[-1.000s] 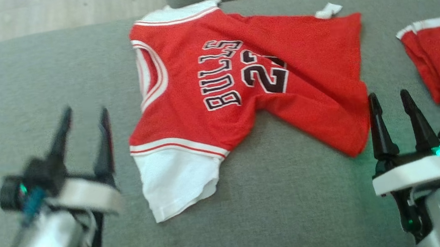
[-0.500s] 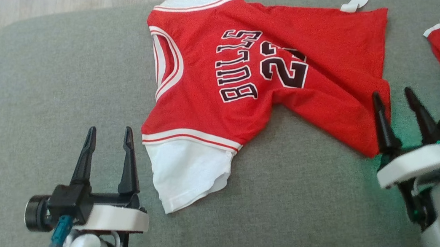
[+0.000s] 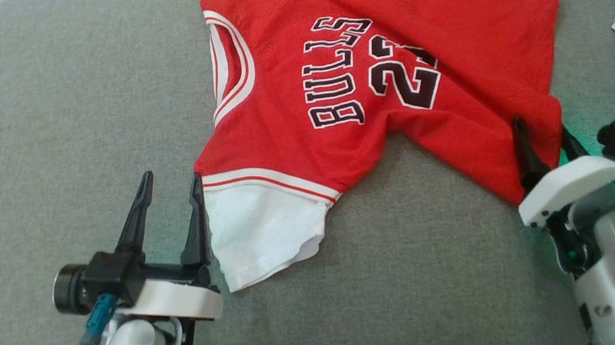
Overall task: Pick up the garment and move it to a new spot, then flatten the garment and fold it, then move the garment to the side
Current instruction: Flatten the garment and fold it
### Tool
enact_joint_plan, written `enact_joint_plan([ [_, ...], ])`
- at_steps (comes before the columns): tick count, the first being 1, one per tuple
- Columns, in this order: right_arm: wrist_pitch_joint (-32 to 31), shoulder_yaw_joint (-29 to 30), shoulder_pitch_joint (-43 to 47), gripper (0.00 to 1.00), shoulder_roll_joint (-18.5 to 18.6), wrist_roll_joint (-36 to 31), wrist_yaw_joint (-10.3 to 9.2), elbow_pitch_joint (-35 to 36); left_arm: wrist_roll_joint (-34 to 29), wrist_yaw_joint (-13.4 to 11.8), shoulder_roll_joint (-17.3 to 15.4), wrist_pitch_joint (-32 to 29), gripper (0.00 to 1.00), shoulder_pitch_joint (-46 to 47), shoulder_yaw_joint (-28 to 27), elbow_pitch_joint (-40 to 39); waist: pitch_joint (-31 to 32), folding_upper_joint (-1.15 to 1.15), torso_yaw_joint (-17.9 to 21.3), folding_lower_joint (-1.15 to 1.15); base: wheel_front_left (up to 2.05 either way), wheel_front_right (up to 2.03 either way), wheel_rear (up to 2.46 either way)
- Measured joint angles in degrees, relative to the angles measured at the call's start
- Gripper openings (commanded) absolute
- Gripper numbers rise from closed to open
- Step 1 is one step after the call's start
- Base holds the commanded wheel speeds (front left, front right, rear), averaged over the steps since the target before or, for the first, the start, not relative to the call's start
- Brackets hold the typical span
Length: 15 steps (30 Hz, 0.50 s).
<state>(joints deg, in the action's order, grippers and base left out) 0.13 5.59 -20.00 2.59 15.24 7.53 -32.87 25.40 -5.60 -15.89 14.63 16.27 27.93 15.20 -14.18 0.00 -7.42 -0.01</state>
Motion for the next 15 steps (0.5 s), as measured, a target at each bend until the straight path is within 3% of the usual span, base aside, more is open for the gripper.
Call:
enact_joint_plan([
  [1,-0.18,-0.32,-0.69,0.42,0.01,0.7,0.0,-0.91,-0.34,0.13,0.25,0.0,1.0,0.01,-0.16,0.15,-0.17,0.0,-0.05,0.0,0.0,0.0,0.0],
  [2,-0.23,-0.71,-1.35,0.0,0.01,0.83,0.0,-1.75,-0.62,0.19,0.48,0.0,1.0,0.07,-0.3,0.3,-0.34,0.0,-0.09,0.0,0.0,0.0,0.0],
  [6,-0.21,-0.88,-4.25,0.0,0.02,-1.56,0.0,-3.92,-1.36,1.13,1.26,0.0,1.0,0.37,-1.23,0.8,-0.83,0.0,-0.17,0.0,0.0,0.0,0.0],
  [15,-2.81,6.9,-10.78,0.0,0.68,-14.58,0.0,-3.14,-3.33,2.67,2.91,0.0,1.0,1.4,-3.34,1.29,-1.48,0.0,-1.97,0.01,0.0,0.0,0.0],
])
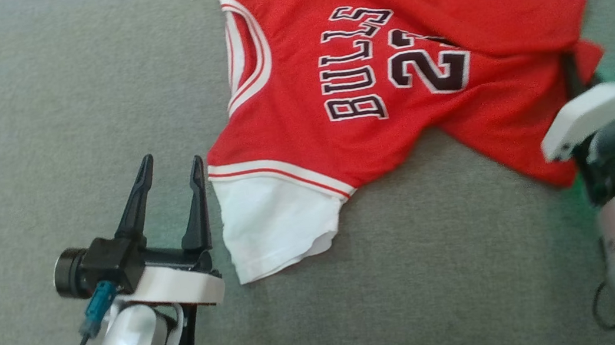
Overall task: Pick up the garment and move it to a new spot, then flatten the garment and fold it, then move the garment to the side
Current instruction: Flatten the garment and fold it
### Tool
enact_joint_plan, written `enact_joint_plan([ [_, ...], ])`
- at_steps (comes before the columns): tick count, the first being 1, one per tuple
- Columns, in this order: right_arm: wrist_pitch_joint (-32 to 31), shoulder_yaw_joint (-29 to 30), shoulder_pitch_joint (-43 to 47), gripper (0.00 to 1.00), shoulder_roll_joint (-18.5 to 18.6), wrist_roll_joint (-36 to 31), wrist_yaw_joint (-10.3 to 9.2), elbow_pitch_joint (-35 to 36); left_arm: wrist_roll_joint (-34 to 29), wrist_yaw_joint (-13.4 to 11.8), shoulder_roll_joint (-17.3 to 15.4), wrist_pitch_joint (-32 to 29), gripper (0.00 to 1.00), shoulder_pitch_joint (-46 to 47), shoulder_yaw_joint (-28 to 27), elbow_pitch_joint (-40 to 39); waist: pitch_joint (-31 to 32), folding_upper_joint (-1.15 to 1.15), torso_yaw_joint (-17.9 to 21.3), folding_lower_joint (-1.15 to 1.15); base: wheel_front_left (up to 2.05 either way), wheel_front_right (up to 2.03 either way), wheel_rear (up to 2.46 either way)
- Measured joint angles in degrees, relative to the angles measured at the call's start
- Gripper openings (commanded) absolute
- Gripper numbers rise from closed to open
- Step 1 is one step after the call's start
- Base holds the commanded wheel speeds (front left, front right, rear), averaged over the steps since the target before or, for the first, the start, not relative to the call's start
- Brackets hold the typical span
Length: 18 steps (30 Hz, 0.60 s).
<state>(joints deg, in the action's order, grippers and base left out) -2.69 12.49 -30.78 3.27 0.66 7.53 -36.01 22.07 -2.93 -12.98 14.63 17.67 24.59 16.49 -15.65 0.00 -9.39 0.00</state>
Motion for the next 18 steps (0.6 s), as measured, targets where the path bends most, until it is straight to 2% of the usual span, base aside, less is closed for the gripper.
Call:
enact_joint_plan([
  [6,-3.2,1.04,-4.17,0.0,3.56,-5.2,0.0,-0.02,-0.99,1.01,1.47,0.0,1.0,0.38,-0.9,0.05,-0.62,0.0,-2.32,0.0,0.0,0.0,0.0],
  [12,-4.08,0.35,-8.61,0.0,6.82,-8.91,0.0,-3.89,-2.13,1.93,2.83,0.0,1.0,0.82,-2.19,0.3,-1.27,0.0,-4.26,0.0,0.0,0.0,0.0],
  [13,-4.07,-0.08,-9.6,0.97,7.11,-9.09,0.0,-4.89,-2.35,1.97,2.9,0.0,1.0,0.82,-2.43,0.34,-1.32,0.0,-4.35,0.0,0.0,0.0,0.0],
  [14,-3.9,-0.73,-10.53,1.0,7.36,-9.43,0.0,-5.81,-2.57,2.0,2.91,0.0,1.0,0.82,-2.65,0.42,-1.31,0.0,-4.31,-0.01,0.0,0.0,0.0],
  [18,-1.7,-2.07,-13.05,1.0,7.87,-10.14,0.0,-8.24,-3.44,2.52,3.14,0.0,1.0,0.82,-3.7,0.47,-0.83,0.0,-3.58,0.0,0.0,0.0,0.0],
])
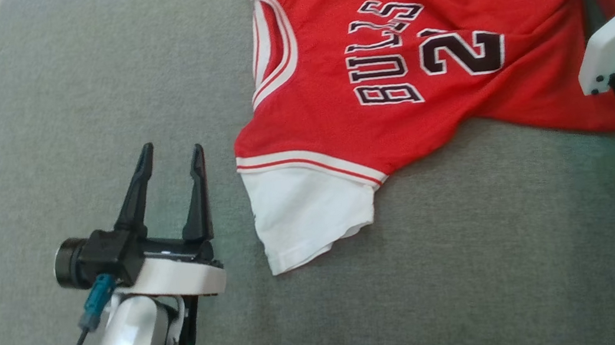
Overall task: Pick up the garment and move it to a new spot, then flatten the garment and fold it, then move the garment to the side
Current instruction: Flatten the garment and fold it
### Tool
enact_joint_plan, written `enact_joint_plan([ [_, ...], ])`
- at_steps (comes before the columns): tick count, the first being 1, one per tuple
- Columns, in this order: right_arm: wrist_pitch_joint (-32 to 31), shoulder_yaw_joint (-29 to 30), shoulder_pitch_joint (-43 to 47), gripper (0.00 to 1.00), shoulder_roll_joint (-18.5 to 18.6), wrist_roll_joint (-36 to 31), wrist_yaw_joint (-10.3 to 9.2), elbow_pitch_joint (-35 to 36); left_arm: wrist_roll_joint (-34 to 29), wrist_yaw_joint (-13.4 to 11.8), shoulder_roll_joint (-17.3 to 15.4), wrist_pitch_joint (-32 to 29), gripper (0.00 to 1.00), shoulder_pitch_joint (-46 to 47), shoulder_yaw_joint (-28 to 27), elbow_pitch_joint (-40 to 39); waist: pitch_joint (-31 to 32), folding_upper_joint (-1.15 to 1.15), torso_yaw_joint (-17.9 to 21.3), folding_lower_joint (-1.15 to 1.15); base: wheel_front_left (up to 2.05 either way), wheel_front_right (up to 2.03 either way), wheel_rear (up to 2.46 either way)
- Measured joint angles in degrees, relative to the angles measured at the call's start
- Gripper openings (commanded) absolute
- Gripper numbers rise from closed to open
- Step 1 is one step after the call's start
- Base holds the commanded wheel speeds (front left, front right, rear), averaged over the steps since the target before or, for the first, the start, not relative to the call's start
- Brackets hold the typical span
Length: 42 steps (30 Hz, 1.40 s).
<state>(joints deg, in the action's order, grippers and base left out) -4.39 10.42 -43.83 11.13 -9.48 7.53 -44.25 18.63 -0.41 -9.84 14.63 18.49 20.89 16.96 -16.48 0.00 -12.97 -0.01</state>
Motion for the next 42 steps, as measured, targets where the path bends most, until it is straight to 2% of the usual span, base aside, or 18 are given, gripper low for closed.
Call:
enact_joint_plan([
  [5,6.6,-0.1,0.23,1.0,-0.59,2.83,0.0,0.75,-0.38,0.43,0.32,0.0,1.0,-0.08,-1.71,-0.03,1.45,0.0,1.85,0.01,0.0,0.0,0.0],
  [9,11.44,-0.53,4.04,1.0,-2.7,6.6,0.0,5.66,-0.99,0.51,0.57,0.01,1.0,-0.67,-2.74,-0.02,3.12,0.0,3.71,0.01,0.0,0.0,0.0],
  [16,15.22,-2.12,19.59,1.0,-7.13,12.47,0.0,18.53,-1.05,0.97,1.32,0.0,1.0,-4.14,-4.0,0.62,6.94,0.0,6.69,0.02,0.0,0.0,0.0],
  [20,15.83,-3.04,28.44,1.0,-7.94,14.9,0.0,25.82,-1.09,1.03,1.44,0.0,1.0,-5.02,-4.41,1.41,8.46,0.0,8.5,0.02,0.0,0.0,0.0],
  [22,15.85,-4.83,33.55,1.0,-8.01,19.5,0.0,28.93,-1.54,1.53,1.47,0.0,1.0,-5.01,-4.39,2.91,8.91,0.0,9.72,0.02,0.0,0.0,0.0],
  [24,16.01,-6.21,35.73,1.0,-8.17,20.98,0.0,30.12,-1.48,1.62,1.45,-0.01,1.0,-5.0,-4.44,4.19,8.83,0.0,10.47,0.02,0.0,0.0,0.0],
  [31,16.35,-8.36,36.79,1.0,-8.43,22.12,0.0,32.25,-1.47,2.38,1.32,-3.15,1.0,-3.93,-4.27,8.73,7.18,0.0,12.25,0.01,0.0,0.0,0.0],
  [42,16.59,-10.7,36.0,1.0,-8.44,23.62,0.0,33.32,-0.87,2.32,-1.34,-13.05,1.0,5.05,-4.48,22.21,3.2,0.0,16.33,0.0,0.0,0.0,0.0],
])
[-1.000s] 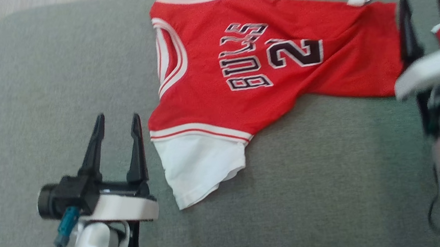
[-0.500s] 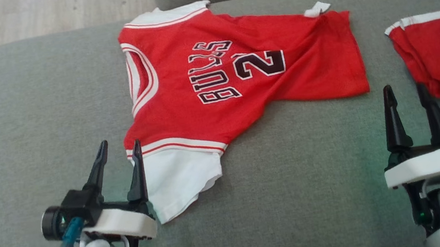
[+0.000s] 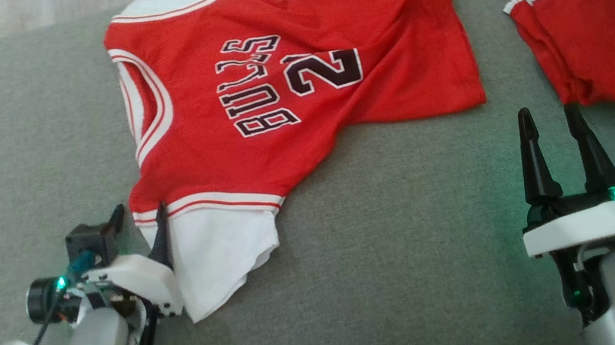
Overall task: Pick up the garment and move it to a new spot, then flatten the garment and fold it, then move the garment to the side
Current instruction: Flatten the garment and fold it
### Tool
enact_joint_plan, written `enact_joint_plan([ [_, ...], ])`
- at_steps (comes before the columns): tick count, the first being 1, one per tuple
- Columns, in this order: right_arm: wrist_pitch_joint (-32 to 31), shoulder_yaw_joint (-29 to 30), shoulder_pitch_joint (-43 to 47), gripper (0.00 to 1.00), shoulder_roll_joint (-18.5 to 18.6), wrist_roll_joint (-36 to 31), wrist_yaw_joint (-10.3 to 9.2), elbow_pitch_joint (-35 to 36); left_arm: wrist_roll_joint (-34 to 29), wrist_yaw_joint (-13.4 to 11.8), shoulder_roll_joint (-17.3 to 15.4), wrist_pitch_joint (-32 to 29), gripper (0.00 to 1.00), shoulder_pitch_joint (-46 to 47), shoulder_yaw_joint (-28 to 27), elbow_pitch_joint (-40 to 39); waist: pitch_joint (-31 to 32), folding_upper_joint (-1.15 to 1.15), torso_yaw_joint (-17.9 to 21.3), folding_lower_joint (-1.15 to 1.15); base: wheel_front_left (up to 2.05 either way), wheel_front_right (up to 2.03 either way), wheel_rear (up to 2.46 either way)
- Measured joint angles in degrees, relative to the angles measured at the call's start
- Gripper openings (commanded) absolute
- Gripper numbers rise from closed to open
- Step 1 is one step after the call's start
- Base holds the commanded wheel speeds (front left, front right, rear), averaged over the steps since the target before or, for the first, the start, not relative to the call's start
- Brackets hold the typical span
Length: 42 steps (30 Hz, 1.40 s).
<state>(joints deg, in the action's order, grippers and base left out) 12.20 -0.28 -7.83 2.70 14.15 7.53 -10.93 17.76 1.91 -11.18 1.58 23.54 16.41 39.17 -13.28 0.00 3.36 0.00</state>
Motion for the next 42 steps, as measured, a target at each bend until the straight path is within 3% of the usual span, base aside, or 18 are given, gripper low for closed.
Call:
enact_joint_plan([
  [6,0.62,-0.79,-0.36,1.0,0.0,0.48,0.0,-0.19,0.43,-0.02,-0.77,-1.85,1.0,4.61,-0.14,4.13,-1.68,0.0,1.9,0.0,0.0,0.0,0.0],
  [7,0.83,-1.03,-0.59,1.0,0.0,0.48,0.0,-0.23,0.43,0.48,-1.03,-2.27,0.0,5.08,-0.04,4.59,-1.82,0.0,2.22,0.0,0.0,0.0,0.0],
  [11,1.0,-1.16,-1.31,1.0,0.0,0.75,0.0,-0.22,0.41,1.14,-1.79,-0.97,0.0,6.22,0.14,5.32,-2.24,0.0,3.1,0.0,0.0,0.0,0.0],
  [16,1.01,-1.33,-1.3,1.0,0.0,0.91,0.0,-0.57,-0.03,0.07,-3.34,2.34,0.0,8.27,-0.02,6.65,-2.36,0.0,3.17,0.0,0.0,0.0,0.0],
  [25,0.82,-2.01,-2.8,1.0,0.0,0.89,0.0,-1.36,-1.09,-0.33,-5.19,8.22,0.0,17.7,-0.29,9.59,-3.7,0.0,2.69,0.0,0.0,0.0,0.0],
  [27,0.81,-2.0,-3.17,1.0,0.0,0.89,0.0,-1.85,-1.6,0.15,-5.33,8.59,1.0,18.92,-0.09,11.14,-3.92,0.0,2.56,-0.01,0.0,0.0,0.0],
  [34,0.4,-1.94,-3.33,1.0,0.0,0.89,0.0,-2.74,-1.62,0.3,-5.05,11.77,1.0,19.56,0.19,13.28,-3.51,0.0,1.28,0.0,0.0,0.0,0.0],
  [38,0.42,-1.34,-3.28,1.0,0.0,0.89,0.0,-2.85,-1.59,-1.0,-4.09,12.72,1.0,17.67,-1.04,5.73,-2.53,0.0,-0.21,0.0,0.0,0.0,0.0],
  [42,0.51,-0.59,-3.04,1.0,0.02,0.89,0.0,-3.02,-1.1,-2.11,-2.46,12.98,1.0,10.09,-3.6,-4.27,-1.25,0.0,-2.4,0.01,0.0,0.0,0.0],
])
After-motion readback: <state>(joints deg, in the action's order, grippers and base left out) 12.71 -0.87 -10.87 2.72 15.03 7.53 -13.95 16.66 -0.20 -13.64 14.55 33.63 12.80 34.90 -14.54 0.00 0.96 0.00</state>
